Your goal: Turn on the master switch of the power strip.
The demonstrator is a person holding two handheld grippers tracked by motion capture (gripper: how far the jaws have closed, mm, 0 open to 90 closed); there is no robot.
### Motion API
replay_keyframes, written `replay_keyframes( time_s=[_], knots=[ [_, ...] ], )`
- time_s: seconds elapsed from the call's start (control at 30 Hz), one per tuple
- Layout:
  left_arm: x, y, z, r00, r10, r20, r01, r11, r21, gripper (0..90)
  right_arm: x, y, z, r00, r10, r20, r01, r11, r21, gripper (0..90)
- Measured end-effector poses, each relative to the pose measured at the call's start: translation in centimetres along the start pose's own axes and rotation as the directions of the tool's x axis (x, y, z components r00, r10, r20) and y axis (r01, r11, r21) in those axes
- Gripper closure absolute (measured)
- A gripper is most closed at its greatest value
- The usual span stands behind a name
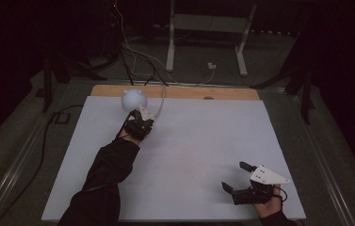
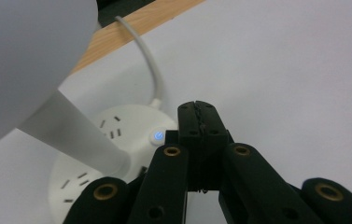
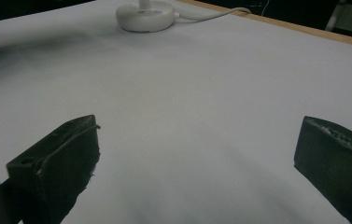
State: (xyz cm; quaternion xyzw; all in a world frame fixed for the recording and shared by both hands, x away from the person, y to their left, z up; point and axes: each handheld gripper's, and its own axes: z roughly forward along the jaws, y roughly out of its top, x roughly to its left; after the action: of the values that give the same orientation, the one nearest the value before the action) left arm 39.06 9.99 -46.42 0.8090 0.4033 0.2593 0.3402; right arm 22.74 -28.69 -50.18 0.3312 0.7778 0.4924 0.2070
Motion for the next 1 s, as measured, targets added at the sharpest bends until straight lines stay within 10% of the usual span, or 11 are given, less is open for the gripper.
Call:
replay_keyframes(
  time_s=[0.67, 0.77, 0.8, 1.0],
  knots=[
    [-1.0, 0.6, -2.9, 0.9828, -0.045, 0.179, 0.05, 0.9985, -0.023, 38.6, 0.0, 0.0, 0.0, 1.0, 0.004, 0.001, -0.004, 1.0, 0.001, 0.0],
    [-0.9, 0.6, -2.9, 0.9715, -0.058, 0.23, 0.06, 0.9982, -0.001, 13.3, 0.0, 0.0, 0.1, 1.0, 0.005, 0.001, -0.005, 1.0, 0.001, 0.0],
    [-0.8, 0.6, -3.0, 0.9601, -0.068, 0.271, 0.068, 0.9977, 0.01, 9.5, 0.0, 0.0, 0.1, 1.0, 0.005, 0.001, -0.005, 1.0, 0.002, 0.0],
    [-0.8, 0.3, -3.5, 0.9406, -0.067, 0.333, 0.067, 0.9977, 0.009, 0.3, 0.0, 0.0, 0.0, 1.0, 0.005, 0.001, -0.005, 1.0, 0.0, 0.0]
  ],
)
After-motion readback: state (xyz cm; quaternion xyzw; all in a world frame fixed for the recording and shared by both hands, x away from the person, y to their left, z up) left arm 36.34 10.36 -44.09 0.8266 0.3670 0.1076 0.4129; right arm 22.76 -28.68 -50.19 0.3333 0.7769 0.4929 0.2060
